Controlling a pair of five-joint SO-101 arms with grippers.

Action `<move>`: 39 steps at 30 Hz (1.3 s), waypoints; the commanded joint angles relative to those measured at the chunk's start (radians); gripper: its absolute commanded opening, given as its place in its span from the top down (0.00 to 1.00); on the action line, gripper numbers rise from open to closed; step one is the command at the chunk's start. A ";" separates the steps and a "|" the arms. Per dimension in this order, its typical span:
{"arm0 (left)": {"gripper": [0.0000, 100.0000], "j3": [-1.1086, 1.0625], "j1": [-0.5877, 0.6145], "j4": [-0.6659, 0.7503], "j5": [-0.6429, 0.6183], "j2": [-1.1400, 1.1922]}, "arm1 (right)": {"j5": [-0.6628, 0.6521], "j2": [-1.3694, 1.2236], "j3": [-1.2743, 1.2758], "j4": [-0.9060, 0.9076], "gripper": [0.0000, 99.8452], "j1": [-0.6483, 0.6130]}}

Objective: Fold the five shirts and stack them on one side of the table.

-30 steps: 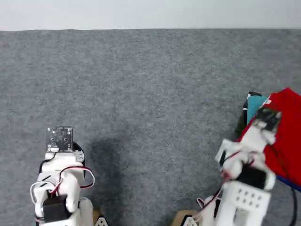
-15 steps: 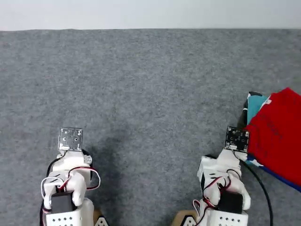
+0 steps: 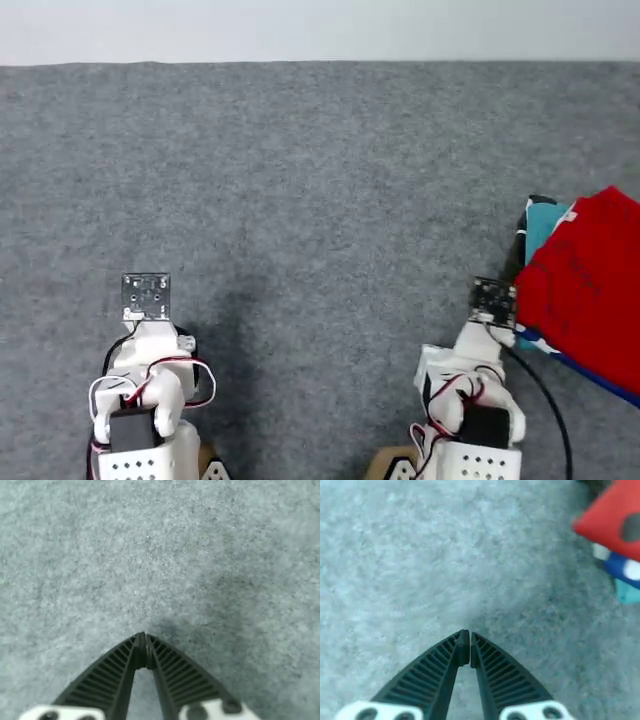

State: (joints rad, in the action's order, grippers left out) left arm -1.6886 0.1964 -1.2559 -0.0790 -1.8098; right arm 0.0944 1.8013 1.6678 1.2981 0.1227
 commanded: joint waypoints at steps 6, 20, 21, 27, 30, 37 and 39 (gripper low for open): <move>0.99 0.005 0.000 -0.005 -0.026 -0.012 | 0.009 0.012 0.015 0.008 0.99 0.130; 0.99 0.005 0.000 -0.005 -0.026 -0.012 | 0.009 0.012 0.015 0.008 0.99 0.130; 0.99 0.005 0.000 -0.005 -0.026 -0.012 | 0.009 0.012 0.015 0.008 0.99 0.130; 0.99 0.005 0.000 -0.005 -0.026 -0.012 | 0.009 0.012 0.015 0.008 0.99 0.130; 0.99 0.005 0.000 -0.005 -0.026 -0.012 | 0.009 0.012 0.015 0.008 0.99 0.130; 0.99 0.005 0.000 -0.005 -0.026 -0.012 | 0.009 0.012 0.015 0.008 0.99 0.130; 0.99 0.005 0.000 -0.005 -0.026 -0.012 | 0.009 0.012 0.015 0.008 0.99 0.130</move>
State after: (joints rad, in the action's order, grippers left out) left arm -1.6886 0.1964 -1.2559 -0.0944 -1.8098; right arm 0.0944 1.8013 1.6678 1.2981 0.2394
